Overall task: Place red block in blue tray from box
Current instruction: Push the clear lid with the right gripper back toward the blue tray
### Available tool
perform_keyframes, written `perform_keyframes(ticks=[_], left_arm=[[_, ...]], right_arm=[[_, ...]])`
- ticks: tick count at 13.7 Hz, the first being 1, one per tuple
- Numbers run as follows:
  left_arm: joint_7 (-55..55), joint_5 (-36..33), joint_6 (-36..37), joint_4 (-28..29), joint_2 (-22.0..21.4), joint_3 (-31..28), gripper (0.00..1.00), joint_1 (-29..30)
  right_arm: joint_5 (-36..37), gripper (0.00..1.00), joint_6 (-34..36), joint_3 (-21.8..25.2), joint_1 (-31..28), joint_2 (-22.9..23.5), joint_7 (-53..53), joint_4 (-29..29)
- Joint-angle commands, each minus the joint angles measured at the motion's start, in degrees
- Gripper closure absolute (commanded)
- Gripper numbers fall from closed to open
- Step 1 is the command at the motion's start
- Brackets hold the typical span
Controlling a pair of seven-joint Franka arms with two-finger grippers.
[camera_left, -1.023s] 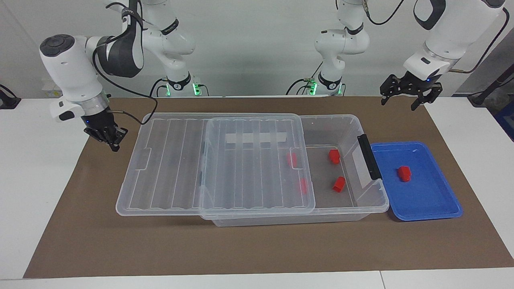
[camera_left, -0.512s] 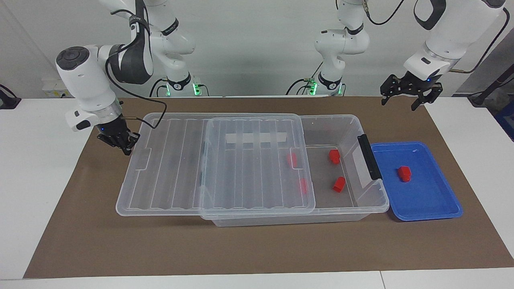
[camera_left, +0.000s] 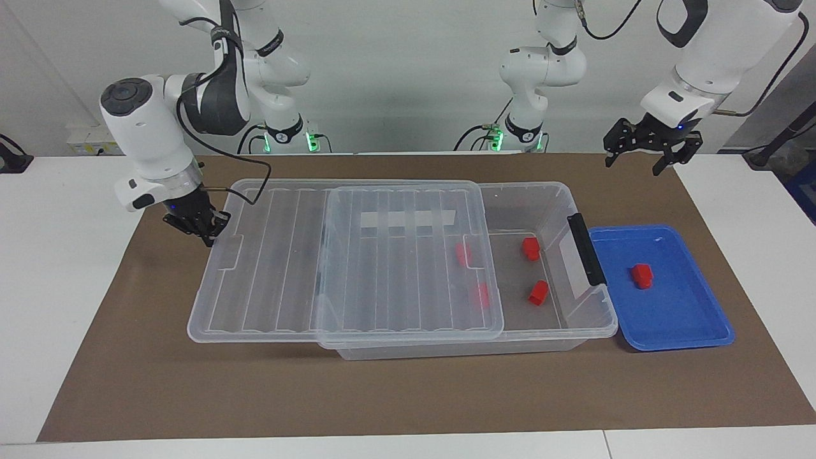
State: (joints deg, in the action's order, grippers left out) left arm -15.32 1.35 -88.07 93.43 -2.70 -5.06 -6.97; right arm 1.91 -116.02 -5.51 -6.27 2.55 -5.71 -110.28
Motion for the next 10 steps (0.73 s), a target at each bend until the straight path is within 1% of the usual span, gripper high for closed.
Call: perform_keyframes(ticks=[1,10], left_arm=[[0.29,-0.91,-0.88,1.93,-1.52,-0.04,0.00,0.02],[0.29,-0.91,-0.88,1.93,-1.52,-0.04,0.00,0.02]], right_arm=[[-0.94,1.00,1.67,-0.11,1.87,-0.62,0.70,-0.46],[-1.20,1.00,2.91,-0.20,11.98,-1.14,-0.62,-0.55]])
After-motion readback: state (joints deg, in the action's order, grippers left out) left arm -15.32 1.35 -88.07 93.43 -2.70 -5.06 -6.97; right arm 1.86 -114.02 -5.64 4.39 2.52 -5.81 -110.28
